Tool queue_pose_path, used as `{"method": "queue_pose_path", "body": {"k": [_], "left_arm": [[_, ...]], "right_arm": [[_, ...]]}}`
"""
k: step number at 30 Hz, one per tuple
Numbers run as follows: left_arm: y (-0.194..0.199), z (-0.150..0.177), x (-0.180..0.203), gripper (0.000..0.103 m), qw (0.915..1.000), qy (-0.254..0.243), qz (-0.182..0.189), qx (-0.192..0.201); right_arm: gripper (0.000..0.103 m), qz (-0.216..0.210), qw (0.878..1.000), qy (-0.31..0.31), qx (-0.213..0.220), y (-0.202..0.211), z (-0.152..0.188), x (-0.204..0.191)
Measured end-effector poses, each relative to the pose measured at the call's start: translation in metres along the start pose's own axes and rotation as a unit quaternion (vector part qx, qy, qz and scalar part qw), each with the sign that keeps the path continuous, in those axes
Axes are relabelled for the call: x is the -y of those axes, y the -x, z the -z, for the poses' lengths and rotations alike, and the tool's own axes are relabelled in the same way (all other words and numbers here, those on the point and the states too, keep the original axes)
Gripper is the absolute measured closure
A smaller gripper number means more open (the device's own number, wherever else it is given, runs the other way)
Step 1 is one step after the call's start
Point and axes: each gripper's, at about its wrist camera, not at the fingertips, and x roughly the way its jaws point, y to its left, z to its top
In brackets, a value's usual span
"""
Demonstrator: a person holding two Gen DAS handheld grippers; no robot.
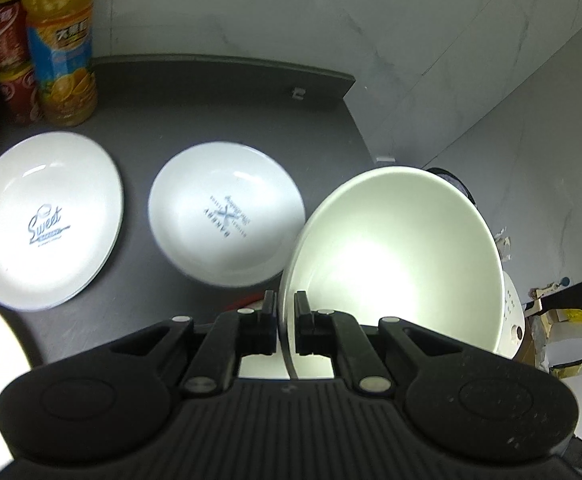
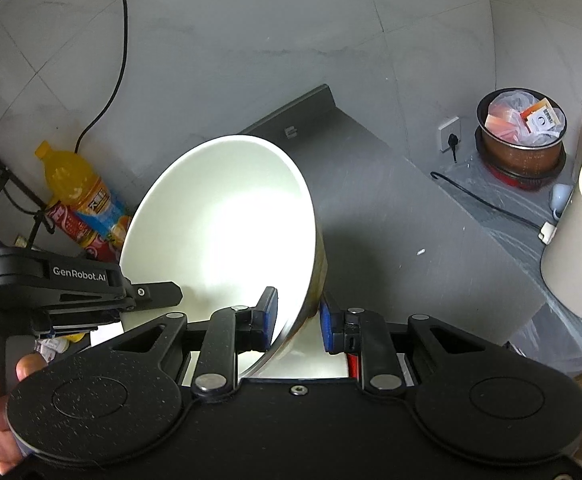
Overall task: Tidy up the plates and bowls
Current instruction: 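Carry the second cream bowl and lower it onto the bowl stack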
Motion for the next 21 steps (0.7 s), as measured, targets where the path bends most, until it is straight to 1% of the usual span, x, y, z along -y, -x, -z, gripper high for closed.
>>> {"method": "queue_pose_path", "body": {"k": [6,12,21], "left_arm": [[0.004,0.015,-0.017,0.097,1.0000,0.001,-0.007,-0.006],[0.000,0.031,-0.033,0.097,0.9995,-0.006,-0.018,-0.027],[-0.014,0.045,-0.050,0.097,0.9981,-0.006,-0.024,-0.057]], "right_arm": [[0.081,0.001,1.000,0.001,-0.010,0.000,0.017,-0.009],[0.081,0.008,1.000,0.001,-0.023,-0.004,0.033,-0.014],[0.081,0.021,0.999,0.004,-0.034,-0.017,0.046,-0.017]]}}
